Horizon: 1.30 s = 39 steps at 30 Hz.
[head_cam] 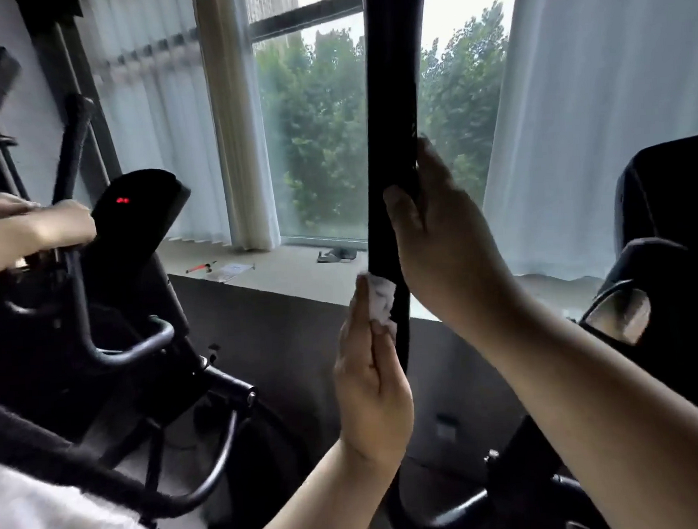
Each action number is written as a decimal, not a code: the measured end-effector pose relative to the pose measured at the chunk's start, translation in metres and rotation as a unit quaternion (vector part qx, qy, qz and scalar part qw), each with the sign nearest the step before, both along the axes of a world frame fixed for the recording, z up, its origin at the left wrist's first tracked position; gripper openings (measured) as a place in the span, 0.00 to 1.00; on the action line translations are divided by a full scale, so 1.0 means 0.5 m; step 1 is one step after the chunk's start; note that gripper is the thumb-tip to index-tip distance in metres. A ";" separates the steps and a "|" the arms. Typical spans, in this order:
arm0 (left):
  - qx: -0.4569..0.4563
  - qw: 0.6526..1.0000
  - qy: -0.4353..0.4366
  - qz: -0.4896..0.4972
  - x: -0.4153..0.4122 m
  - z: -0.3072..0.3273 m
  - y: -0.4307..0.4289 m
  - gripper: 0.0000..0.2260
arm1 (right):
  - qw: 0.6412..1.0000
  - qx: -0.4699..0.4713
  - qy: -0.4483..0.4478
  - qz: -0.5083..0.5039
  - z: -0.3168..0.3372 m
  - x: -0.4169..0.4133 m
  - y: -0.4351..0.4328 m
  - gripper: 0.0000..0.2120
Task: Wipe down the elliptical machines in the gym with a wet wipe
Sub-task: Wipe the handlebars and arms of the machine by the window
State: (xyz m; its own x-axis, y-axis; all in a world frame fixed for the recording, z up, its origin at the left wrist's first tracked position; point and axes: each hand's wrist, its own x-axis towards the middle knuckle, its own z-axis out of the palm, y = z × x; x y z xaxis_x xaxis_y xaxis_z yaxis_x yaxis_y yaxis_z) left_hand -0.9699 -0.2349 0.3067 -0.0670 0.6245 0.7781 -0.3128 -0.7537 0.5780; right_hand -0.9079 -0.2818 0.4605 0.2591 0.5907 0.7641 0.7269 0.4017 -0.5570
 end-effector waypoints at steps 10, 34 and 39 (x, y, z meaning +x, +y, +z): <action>0.012 0.998 0.045 -0.032 -0.012 0.098 0.014 0.21 | 0.996 0.004 0.089 0.015 -0.081 -0.011 -0.019 0.26; 0.048 0.995 0.036 -0.079 -0.013 0.388 0.038 0.16 | 0.972 0.201 -0.092 -0.081 0.111 -0.001 0.030 0.24; 0.093 0.992 0.064 -0.063 -0.004 0.406 0.044 0.19 | 0.950 0.261 -0.111 -0.132 0.141 0.017 0.036 0.15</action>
State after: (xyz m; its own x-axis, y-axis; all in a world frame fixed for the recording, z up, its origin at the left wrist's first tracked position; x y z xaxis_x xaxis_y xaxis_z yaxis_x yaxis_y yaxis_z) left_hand -0.9718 -0.2128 0.5097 0.1081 0.4667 0.8778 -0.3445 -0.8107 0.4735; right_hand -0.8994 -0.2639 0.5308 0.1431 0.0536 0.9883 0.9173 0.3678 -0.1528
